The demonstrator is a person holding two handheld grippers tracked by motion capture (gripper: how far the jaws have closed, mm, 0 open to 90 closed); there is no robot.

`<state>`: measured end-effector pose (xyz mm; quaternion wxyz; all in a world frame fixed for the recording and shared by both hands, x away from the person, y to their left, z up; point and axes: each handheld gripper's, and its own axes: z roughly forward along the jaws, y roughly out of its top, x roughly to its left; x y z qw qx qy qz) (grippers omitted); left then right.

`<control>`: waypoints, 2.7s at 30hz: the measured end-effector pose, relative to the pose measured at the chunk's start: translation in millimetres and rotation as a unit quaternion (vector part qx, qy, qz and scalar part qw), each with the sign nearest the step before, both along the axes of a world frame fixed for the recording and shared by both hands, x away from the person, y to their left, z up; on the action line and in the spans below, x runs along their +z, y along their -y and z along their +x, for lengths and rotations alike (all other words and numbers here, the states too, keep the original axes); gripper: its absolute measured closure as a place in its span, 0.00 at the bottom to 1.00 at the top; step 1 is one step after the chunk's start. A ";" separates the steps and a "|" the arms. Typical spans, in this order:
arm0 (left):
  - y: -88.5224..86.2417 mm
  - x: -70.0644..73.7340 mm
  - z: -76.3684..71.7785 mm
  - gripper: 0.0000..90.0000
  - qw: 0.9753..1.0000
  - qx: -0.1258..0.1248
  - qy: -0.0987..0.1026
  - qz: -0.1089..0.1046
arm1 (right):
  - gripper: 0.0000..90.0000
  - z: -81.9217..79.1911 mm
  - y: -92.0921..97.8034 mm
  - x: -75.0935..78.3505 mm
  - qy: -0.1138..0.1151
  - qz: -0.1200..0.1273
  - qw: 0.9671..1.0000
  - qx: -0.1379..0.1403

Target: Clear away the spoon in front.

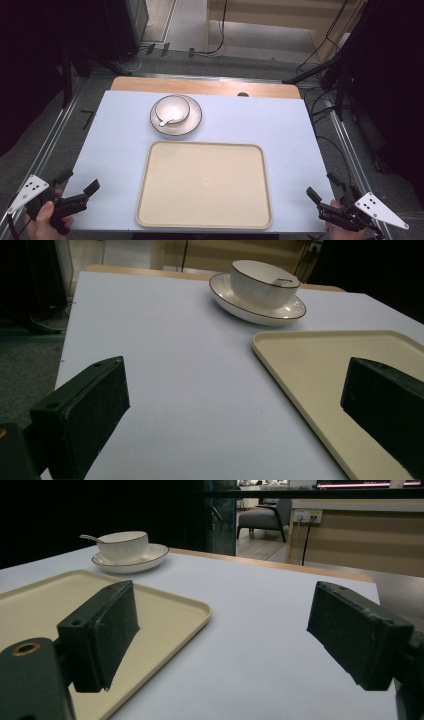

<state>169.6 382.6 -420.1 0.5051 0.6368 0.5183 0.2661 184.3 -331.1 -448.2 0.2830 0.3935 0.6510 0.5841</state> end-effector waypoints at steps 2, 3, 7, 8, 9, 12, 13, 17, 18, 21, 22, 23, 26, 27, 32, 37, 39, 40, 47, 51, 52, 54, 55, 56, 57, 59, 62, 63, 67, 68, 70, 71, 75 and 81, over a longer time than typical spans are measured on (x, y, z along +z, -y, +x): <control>2.5 1.9 1.5 0.00 1.000 -0.004 -0.003 -0.016 | 0.14 0.6 -0.8 -0.4 0.002 -0.003 1.000 0.002; 2.5 1.9 1.5 0.00 1.000 -0.004 -0.003 -0.016 | 0.14 0.6 -0.9 -0.4 0.003 -0.004 1.000 0.002; 10.1 5.9 5.0 0.00 1.000 -0.007 -0.002 -0.018 | 0.14 0.0 -1.0 0.0 0.002 -0.003 1.000 0.002; 12.3 6.8 6.2 0.00 1.000 -0.008 -0.003 -0.013 | 0.14 0.0 -1.0 0.0 0.002 -0.003 1.000 0.002; 16.0 8.8 8.7 0.00 1.000 -0.013 -0.001 -0.011 | 0.14 -0.1 -1.5 -0.2 0.001 -0.003 1.000 0.003; 20.8 11.8 12.3 0.00 1.000 -0.021 0.001 -0.007 | 0.14 -0.2 -2.7 0.0 0.001 -0.004 1.000 0.003; 22.7 13.0 13.7 0.00 1.000 -0.021 0.003 -0.003 | 0.14 -0.3 -3.2 0.0 0.000 -0.005 1.000 0.004; 28.1 16.5 18.4 0.00 1.000 -0.029 0.005 -0.002 | 0.14 -0.3 -3.9 0.0 0.000 -0.007 1.000 0.004; 29.0 17.0 19.4 0.00 1.000 -0.030 0.005 -0.001 | 0.14 -0.6 -4.0 0.0 -0.001 -0.005 1.000 0.004; 31.0 18.3 22.7 0.00 0.999 -0.033 0.005 0.001 | 0.14 -0.8 -3.5 -0.1 -0.001 -0.005 1.000 0.002; 31.4 18.8 23.6 0.00 0.999 -0.032 0.003 0.001 | 0.14 -0.7 -3.4 -0.2 0.000 -0.005 1.000 0.002; 31.8 19.2 24.6 0.00 0.999 -0.033 0.003 0.001 | 0.14 -0.7 -3.4 -0.2 0.000 -0.005 1.000 0.002; 33.9 20.5 26.9 0.00 0.999 -0.034 0.001 0.004 | 0.14 -1.0 -3.8 0.1 -0.001 -0.005 1.000 0.001; 34.7 21.1 27.8 0.00 0.999 -0.036 0.000 0.005 | 0.14 -0.9 -3.9 0.2 0.000 -0.005 1.000 0.002; 41.2 24.7 33.0 0.00 0.999 -0.042 0.000 0.010 | 0.14 -0.3 -4.0 0.6 0.003 -0.006 1.000 0.002; 47.5 27.6 38.4 0.00 0.999 -0.048 0.000 0.013 | 0.14 -0.6 -4.3 0.9 0.002 -0.004 1.000 0.004; 50.2 28.1 41.1 0.00 0.999 -0.049 0.000 0.015 | 0.14 -0.5 -4.3 1.0 0.002 -0.004 1.000 0.004; 51.6 28.2 42.7 0.00 0.999 -0.051 0.000 0.015 | 0.14 -0.3 -4.5 1.0 0.002 -0.004 1.000 0.004; 62.6 30.1 56.2 0.00 0.998 -0.061 -0.002 0.017 | 0.14 0.3 -5.2 0.9 0.002 -0.005 1.000 0.005; 69.5 33.2 66.1 0.00 0.998 -0.064 -0.002 0.021 | 0.14 0.1 -5.0 1.1 0.002 -0.004 1.000 0.004; 70.8 34.2 68.4 0.00 0.998 -0.065 -0.002 0.022 | 0.14 0.4 -4.6 1.1 0.005 -0.006 1.000 0.004; 73.0 36.7 73.0 0.00 0.998 -0.066 -0.002 0.024 | 0.14 0.0 -4.8 1.1 0.002 -0.004 1.000 0.004; 73.0 36.7 73.0 0.00 0.998 -0.066 -0.002 0.024 | 0.14 0.0 -4.8 1.1 0.002 -0.004 1.000 0.004; 75.0 39.3 77.7 0.00 0.998 -0.064 -0.002 0.023 | 0.14 0.1 -4.9 1.0 0.002 -0.004 1.000 0.004; 75.0 39.3 77.7 0.00 0.998 -0.064 -0.002 0.023 | 0.14 0.1 -5.0 1.0 0.002 -0.004 1.000 0.005; 77.7 43.3 84.7 0.00 0.998 -0.064 0.000 0.023 | 0.14 0.2 -5.1 1.1 0.002 -0.004 1.000 0.005; 81.1 46.1 91.6 0.00 0.998 -0.065 -0.001 0.024 | 0.14 0.5 -5.0 1.3 0.005 -0.007 1.000 0.006; 82.1 46.8 93.9 0.00 0.998 -0.066 -0.001 0.023 | 0.14 0.5 -5.0 1.3 0.005 -0.007 1.000 0.006; 87.4 48.0 102.8 0.00 0.997 -0.069 -0.003 0.020 | 0.14 0.6 -5.0 1.4 0.005 -0.007 1.000 0.007; 88.6 48.3 104.3 0.00 0.997 -0.069 -0.004 0.021 | 0.14 0.6 -4.9 1.4 0.005 -0.007 1.000 0.006; 91.9 49.0 108.5 0.00 0.997 -0.070 -0.005 0.023 | 0.14 0.5 -4.9 1.4 0.006 -0.006 1.000 0.007; 93.5 49.2 110.5 0.00 0.997 -0.070 -0.006 0.026 | 0.14 0.7 -4.8 1.4 0.006 -0.006 1.000 0.007; 99.3 48.7 118.7 0.00 0.997 -0.074 -0.008 0.024 | 0.14 0.5 -4.6 1.5 0.004 -0.005 1.000 0.007; 102.5 45.8 129.7 0.00 0.998 -0.067 -0.014 0.012 | 0.14 0.4 -4.9 1.6 0.005 -0.005 1.000 0.009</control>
